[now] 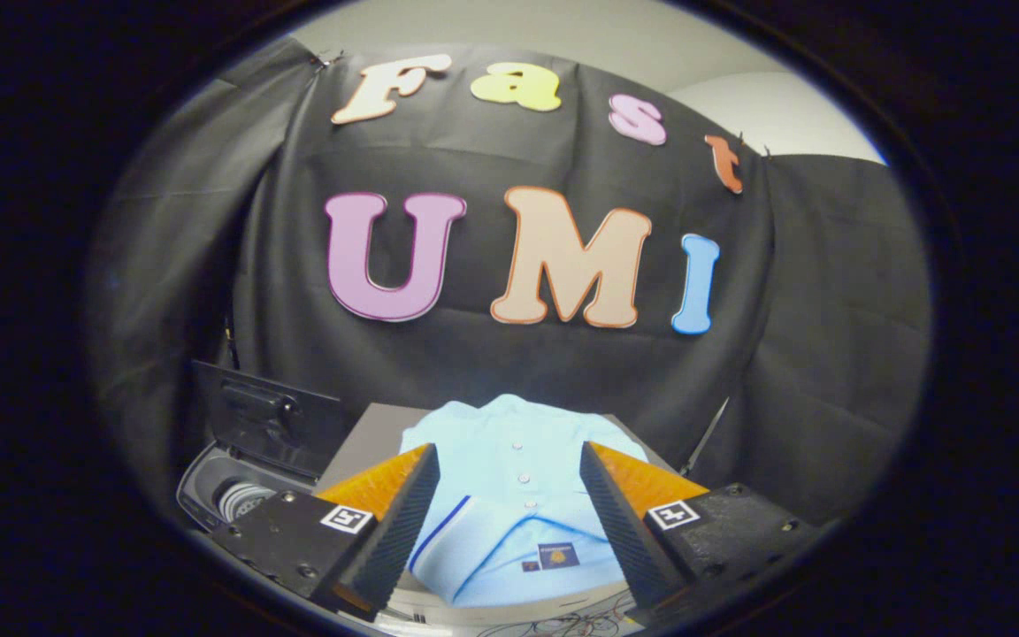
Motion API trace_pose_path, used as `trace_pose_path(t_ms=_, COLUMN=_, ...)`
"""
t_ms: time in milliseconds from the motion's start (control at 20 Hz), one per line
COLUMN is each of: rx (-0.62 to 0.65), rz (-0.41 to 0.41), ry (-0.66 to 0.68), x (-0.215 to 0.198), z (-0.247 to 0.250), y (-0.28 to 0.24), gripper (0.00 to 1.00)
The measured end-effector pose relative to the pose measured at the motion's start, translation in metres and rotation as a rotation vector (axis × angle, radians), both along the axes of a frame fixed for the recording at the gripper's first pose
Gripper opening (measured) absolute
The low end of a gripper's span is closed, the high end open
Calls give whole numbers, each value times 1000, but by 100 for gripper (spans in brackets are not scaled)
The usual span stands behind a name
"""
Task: Put the clothes into the washing machine and then close the washing machine lid.
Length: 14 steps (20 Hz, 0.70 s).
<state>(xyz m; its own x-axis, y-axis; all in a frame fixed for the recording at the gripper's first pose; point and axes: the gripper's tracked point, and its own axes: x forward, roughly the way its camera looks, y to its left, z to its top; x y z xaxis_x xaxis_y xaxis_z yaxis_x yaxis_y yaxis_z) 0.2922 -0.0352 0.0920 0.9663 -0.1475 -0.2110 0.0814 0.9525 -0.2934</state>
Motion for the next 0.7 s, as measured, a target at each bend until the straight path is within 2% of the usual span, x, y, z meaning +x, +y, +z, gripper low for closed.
trace_pose_path(t_ms=100, rx=66, rz=-15, ry=57, x=17, z=-15, y=-9, gripper=97)
trace_pose_path(t_ms=250, rx=171, rz=-98, ry=157, x=36, z=-47, y=-32, gripper=97)
trace_pose_path(t_ms=350, rx=211, rz=-90, ry=237, x=43, z=-68, y=-29, gripper=97)
trace_pose_path(t_ms=500, rx=155, rz=-53, ry=333, x=53, z=-94, y=-23, gripper=94)
trace_pose_path(t_ms=550, rx=167, rz=-43, ry=334, x=51, z=-89, y=-24, gripper=90)
trace_pose_path(t_ms=600, rx=211, rz=-36, ry=275, x=60, z=-85, y=-23, gripper=81)
trace_pose_path(t_ms=650, rx=241, rz=-33, ry=317, x=53, z=-92, y=-26, gripper=72)
trace_pose_path(t_ms=700, rx=268, rz=-18, ry=271, x=55, z=-92, y=-28, gripper=64)
